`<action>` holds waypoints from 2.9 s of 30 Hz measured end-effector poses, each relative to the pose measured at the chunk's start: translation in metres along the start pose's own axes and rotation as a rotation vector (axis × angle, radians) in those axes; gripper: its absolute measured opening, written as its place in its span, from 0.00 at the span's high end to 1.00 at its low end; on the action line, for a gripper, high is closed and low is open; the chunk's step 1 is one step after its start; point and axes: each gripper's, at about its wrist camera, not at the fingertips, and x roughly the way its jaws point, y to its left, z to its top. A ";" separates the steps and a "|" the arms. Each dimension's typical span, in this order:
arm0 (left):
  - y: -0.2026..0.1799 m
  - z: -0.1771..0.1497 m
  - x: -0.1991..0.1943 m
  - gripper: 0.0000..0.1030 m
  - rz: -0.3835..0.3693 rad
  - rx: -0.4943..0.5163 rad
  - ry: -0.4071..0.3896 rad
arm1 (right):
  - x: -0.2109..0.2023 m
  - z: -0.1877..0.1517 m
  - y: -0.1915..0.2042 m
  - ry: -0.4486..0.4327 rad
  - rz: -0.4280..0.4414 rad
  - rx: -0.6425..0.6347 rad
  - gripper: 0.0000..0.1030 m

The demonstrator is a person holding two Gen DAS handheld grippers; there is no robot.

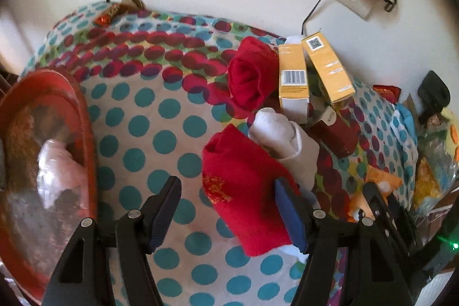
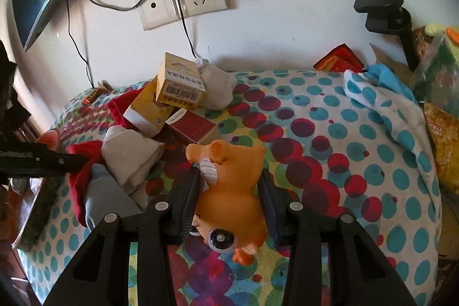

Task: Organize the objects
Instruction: 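Grasp the red sock with the left gripper while the right gripper holds the orange toy, then carry the red sock into the red basin and open the left gripper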

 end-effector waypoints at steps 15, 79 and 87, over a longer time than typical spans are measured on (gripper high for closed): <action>-0.008 0.008 0.019 0.65 -0.087 0.071 0.021 | 0.002 0.001 0.002 -0.001 -0.011 0.009 0.63; 0.284 0.050 -0.053 0.64 0.404 0.016 -0.008 | 0.005 0.003 0.005 0.004 -0.065 0.010 0.62; 0.299 0.051 -0.055 0.55 0.439 0.002 -0.046 | 0.006 0.003 0.005 0.005 -0.077 0.009 0.61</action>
